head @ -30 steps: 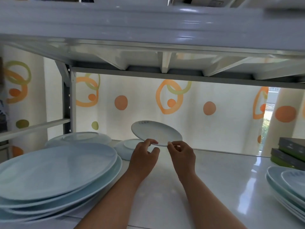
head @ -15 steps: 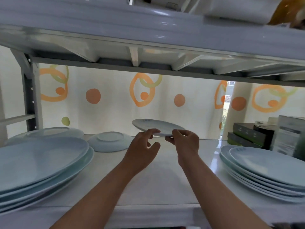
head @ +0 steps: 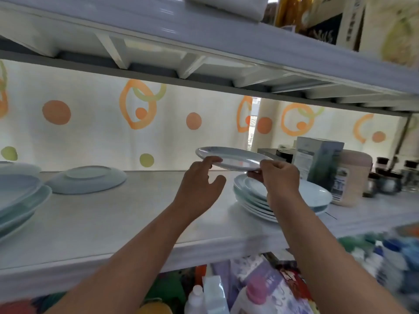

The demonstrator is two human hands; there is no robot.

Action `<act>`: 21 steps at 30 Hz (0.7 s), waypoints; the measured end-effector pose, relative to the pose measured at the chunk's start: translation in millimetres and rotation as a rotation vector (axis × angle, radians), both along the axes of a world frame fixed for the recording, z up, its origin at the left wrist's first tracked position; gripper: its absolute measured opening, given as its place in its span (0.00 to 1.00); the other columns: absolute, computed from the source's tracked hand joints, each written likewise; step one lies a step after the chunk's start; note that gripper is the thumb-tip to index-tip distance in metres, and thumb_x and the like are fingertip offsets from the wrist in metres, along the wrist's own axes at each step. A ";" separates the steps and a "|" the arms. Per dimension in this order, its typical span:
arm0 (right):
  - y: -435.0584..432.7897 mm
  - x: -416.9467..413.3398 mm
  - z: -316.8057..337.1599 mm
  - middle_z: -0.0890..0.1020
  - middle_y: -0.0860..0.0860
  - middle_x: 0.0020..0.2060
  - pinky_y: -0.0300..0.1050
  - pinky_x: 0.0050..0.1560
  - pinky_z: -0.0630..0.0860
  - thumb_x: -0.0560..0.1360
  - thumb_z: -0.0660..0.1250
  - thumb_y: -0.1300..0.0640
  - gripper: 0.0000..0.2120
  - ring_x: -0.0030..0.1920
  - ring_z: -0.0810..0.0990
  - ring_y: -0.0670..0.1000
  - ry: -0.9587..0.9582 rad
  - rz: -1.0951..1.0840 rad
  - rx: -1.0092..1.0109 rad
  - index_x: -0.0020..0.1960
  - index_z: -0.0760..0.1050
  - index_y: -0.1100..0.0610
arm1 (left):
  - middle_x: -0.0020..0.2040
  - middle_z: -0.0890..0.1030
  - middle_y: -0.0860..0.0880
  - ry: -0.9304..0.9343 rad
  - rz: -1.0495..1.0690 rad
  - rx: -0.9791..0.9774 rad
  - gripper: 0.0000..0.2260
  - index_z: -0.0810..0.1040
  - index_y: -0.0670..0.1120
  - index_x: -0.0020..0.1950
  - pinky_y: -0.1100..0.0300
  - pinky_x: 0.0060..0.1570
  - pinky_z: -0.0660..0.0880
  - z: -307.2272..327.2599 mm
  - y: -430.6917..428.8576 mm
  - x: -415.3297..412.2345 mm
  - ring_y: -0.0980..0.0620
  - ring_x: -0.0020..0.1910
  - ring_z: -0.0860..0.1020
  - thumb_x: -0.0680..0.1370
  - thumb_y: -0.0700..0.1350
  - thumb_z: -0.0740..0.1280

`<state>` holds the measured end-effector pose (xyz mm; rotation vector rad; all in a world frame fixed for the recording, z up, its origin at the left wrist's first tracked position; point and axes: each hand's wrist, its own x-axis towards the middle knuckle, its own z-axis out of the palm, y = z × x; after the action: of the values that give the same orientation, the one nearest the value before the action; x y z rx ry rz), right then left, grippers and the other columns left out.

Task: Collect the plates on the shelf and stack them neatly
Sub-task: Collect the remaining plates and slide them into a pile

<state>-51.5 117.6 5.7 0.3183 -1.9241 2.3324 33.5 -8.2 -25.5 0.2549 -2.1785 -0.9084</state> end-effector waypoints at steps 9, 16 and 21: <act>66.0 -25.5 -11.4 0.83 0.52 0.34 0.48 0.52 0.80 0.74 0.64 0.62 0.03 0.39 0.85 0.52 -0.030 -0.103 0.113 0.41 0.76 0.58 | 0.64 0.75 0.49 -0.070 -0.096 -0.045 0.18 0.70 0.54 0.67 0.55 0.66 0.65 -7.4 51.6 -35.3 0.49 0.67 0.68 0.76 0.47 0.61; 85.5 -26.2 -17.2 0.81 0.53 0.40 0.38 0.36 0.74 0.75 0.64 0.58 0.06 0.41 0.83 0.52 0.079 -0.119 0.503 0.46 0.77 0.61 | 0.60 0.79 0.49 -0.094 -0.049 -0.093 0.14 0.73 0.51 0.62 0.55 0.61 0.70 -25.4 57.2 -46.3 0.48 0.62 0.73 0.77 0.44 0.61; 86.8 -22.3 -12.7 0.84 0.57 0.37 0.41 0.37 0.75 0.74 0.65 0.56 0.11 0.36 0.82 0.52 0.220 -0.156 0.722 0.44 0.78 0.65 | 0.59 0.79 0.48 -0.093 -0.031 -0.129 0.14 0.73 0.51 0.63 0.55 0.59 0.71 -28.5 55.7 -44.9 0.48 0.61 0.73 0.77 0.44 0.61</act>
<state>-73.7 204.4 -7.1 0.4311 -2.4835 1.3678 -11.4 47.6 -54.0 0.2052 -2.3221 -0.7828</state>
